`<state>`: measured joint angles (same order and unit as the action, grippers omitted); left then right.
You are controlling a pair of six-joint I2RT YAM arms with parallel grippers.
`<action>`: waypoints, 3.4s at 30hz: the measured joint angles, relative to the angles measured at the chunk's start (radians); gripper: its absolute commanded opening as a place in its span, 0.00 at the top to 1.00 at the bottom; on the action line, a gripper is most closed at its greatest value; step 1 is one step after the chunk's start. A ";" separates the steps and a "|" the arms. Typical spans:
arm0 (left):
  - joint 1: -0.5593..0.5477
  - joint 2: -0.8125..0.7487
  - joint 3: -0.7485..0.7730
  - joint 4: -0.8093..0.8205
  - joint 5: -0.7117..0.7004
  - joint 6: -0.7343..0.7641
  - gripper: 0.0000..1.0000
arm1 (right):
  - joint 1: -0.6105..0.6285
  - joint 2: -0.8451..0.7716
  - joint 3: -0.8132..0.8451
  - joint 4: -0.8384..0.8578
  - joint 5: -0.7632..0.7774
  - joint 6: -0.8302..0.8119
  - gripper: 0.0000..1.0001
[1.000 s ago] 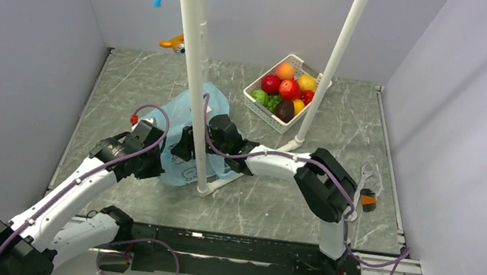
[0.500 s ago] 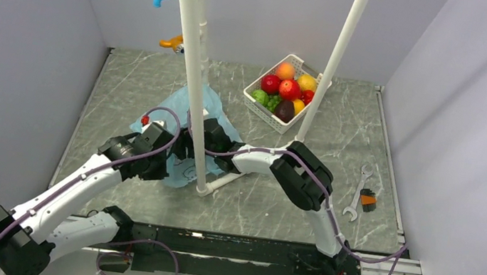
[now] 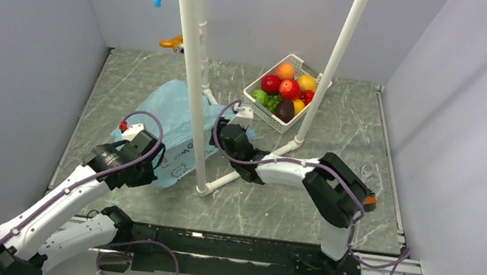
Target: Take the fake fruits out of the plastic bag
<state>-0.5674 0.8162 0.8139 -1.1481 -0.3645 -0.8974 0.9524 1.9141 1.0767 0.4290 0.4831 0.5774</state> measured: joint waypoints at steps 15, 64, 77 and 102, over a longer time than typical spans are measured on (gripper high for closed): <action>-0.002 -0.026 -0.093 0.194 0.203 0.110 0.36 | -0.118 -0.471 -0.222 -0.026 0.053 -0.067 0.21; -0.003 -0.034 0.063 0.096 -0.003 0.158 0.69 | -0.162 -0.086 0.149 -0.398 -0.583 -0.925 0.00; -0.003 -0.057 0.064 0.114 0.002 0.269 1.00 | -0.150 -0.185 0.109 -0.444 -0.674 -0.906 0.00; -0.003 -0.035 0.101 0.163 0.072 0.411 1.00 | -0.175 0.013 0.183 -0.341 -0.281 -0.822 1.00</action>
<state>-0.5709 0.7807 0.9146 -0.9848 -0.2920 -0.4866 0.7776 1.9274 1.2598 0.0883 0.2024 -0.2447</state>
